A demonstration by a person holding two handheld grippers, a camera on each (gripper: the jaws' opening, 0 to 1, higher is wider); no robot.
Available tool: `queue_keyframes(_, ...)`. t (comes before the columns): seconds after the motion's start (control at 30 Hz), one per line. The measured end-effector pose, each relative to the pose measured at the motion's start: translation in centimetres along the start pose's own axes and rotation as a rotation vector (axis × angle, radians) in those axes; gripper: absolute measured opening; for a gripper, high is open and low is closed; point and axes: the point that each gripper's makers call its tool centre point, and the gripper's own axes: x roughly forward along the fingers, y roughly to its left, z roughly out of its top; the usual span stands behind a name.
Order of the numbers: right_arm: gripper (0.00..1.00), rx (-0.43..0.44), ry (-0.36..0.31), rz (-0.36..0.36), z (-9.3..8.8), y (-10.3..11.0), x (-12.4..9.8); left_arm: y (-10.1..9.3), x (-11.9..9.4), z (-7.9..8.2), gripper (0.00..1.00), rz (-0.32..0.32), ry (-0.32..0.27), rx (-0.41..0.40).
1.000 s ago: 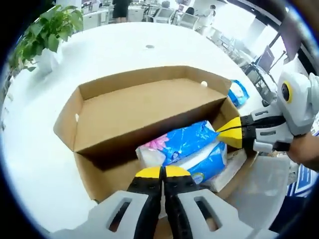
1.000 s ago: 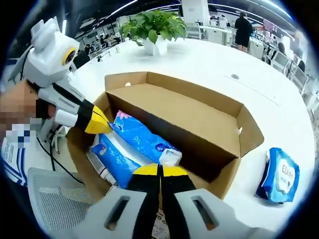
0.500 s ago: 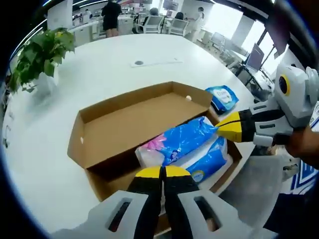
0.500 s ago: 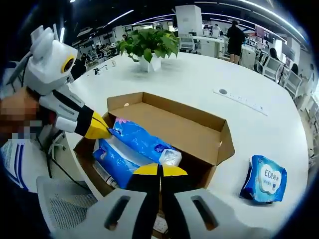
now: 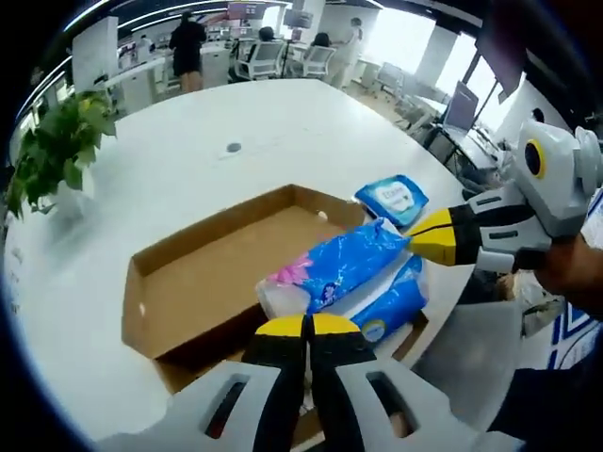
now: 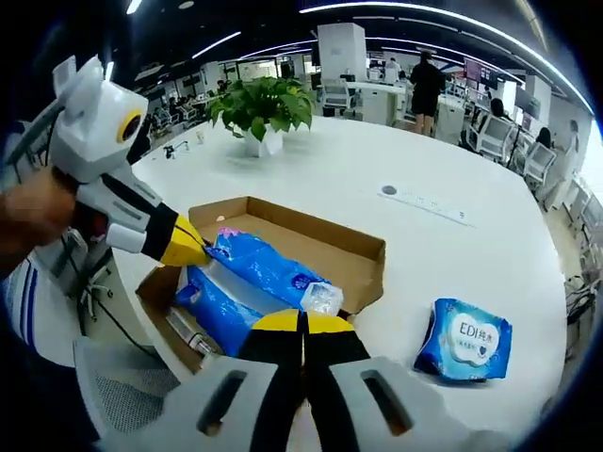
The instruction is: Operate the shoe box by opening the lid, removing the specified soft item, and placing it in the target area until the item is outside and the box remains undamaged.
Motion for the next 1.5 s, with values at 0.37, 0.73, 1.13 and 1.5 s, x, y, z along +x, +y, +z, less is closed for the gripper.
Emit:
queue_keyframes(0.37, 0.00, 0.046, -0.027, -0.090, -1.4, -5.7, -4.0, -5.5, 2.9, 3.5, 0.00, -0.060, 0.008, 0.107)
queue_keyframes(0.73, 0.00, 0.103, -0.029, -0.172, -5.0, -11.7, -7.8, -12.1, 7.1, 5.3, 0.00, -0.131, 0.033, 0.165)
queue_keyframes(1.13, 0.00, 0.150, -0.012, -0.234, -8.4, -18.3, -10.1, -17.4, 11.9, 7.8, 0.00, -0.180, 0.058, 0.222)
queue_keyframes(1.5, 0.00, 0.179, -0.012, -0.240, -10.0, -23.6, -10.2, -20.3, 16.3, 9.6, 0.00, -0.189, 0.087, 0.223)
